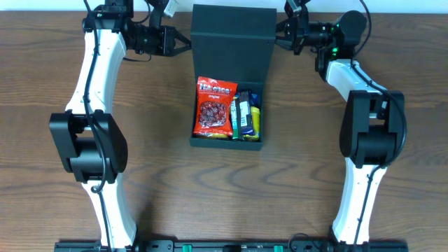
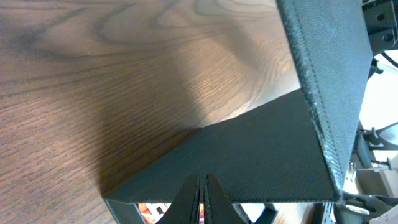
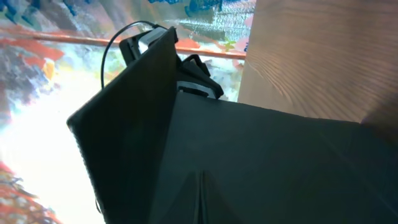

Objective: Pack container
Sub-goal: 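Swing the lid down over the box with both grippers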

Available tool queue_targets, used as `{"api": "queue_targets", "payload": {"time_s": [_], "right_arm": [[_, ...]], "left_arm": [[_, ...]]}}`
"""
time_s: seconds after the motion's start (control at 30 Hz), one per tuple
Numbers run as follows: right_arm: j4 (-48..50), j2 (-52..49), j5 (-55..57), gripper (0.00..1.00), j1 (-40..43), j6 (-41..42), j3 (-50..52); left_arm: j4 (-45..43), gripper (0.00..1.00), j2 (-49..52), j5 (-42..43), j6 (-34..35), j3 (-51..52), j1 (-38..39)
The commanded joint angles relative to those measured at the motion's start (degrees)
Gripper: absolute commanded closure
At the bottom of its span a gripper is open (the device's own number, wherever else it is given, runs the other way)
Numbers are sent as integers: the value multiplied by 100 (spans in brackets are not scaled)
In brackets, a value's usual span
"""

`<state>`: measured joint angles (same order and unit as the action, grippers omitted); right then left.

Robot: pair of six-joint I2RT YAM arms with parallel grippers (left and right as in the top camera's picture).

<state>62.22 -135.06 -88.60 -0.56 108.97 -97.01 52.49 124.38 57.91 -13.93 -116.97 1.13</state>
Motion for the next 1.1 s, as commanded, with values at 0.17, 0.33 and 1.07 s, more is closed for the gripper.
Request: {"api": "queue_targets", "payload": {"time_s": [0.17, 0.33, 1.07], "right_arm": [[188, -4, -22, 98, -26, 304, -81], [702, -4, -61, 98, -20, 699, -81], [935, -4, -63, 98, -26, 855, -81]], "left_arm": [[297, 95, -229, 66, -590, -107, -26], [455, 94, -232, 66, -841, -107, -33], [1397, 95, -470, -2, -2105, -107, -109]]}}
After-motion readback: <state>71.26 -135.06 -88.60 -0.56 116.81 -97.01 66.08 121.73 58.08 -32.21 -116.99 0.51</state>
